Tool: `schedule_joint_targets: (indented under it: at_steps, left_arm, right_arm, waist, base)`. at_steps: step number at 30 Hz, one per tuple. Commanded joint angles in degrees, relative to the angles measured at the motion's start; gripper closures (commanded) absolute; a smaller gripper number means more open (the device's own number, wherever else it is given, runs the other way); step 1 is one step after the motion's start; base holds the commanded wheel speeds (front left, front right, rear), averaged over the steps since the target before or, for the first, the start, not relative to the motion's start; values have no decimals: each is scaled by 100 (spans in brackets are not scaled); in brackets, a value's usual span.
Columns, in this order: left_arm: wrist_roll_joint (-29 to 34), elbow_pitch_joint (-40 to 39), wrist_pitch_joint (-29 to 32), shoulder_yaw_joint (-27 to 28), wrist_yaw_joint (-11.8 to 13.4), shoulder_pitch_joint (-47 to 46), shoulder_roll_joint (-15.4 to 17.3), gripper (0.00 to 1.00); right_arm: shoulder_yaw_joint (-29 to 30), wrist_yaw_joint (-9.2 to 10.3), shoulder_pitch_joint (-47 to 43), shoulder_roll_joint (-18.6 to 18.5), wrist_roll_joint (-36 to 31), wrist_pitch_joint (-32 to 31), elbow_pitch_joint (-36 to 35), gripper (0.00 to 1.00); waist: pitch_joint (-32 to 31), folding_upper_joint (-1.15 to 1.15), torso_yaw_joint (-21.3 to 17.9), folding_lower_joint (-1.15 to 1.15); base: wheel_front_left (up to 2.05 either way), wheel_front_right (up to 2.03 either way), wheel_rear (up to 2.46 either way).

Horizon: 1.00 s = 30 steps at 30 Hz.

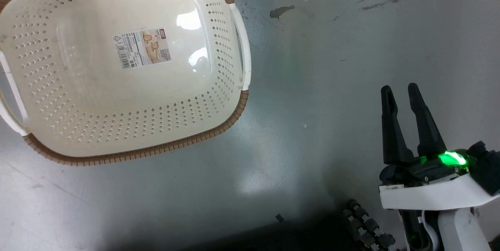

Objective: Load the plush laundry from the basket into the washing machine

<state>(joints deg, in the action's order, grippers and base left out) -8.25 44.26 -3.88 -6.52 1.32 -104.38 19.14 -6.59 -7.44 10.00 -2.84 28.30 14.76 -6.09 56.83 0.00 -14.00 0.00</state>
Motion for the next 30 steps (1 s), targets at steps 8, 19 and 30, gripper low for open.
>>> schedule_joint_targets:
  at_steps: [8, 19, 30]
  left_arm:
    - [-276, 312, 132, 29, -167, 90, -66, 0]
    - [-634, 790, -630, -4, -432, 1094, -534, 0]
    - [-761, 1015, -1057, -182, -635, 2377, -915, 0]
  right_arm:
    - [113, -5, 138, -4, -79, 24, 8, 0]
    - [374, -5, 181, -4, -477, 24, 150, 0]
    - [648, -5, -54, -4, -738, 24, 407, 0]
  waist:
    - [-72, 0, 239, 0]
    - [-830, 0, 880, 0]
    - [-1981, 0, 1373, 0]
  base:
    - [0, 0, 0]
    - [0, 0, 0]
    - [0, 0, 0]
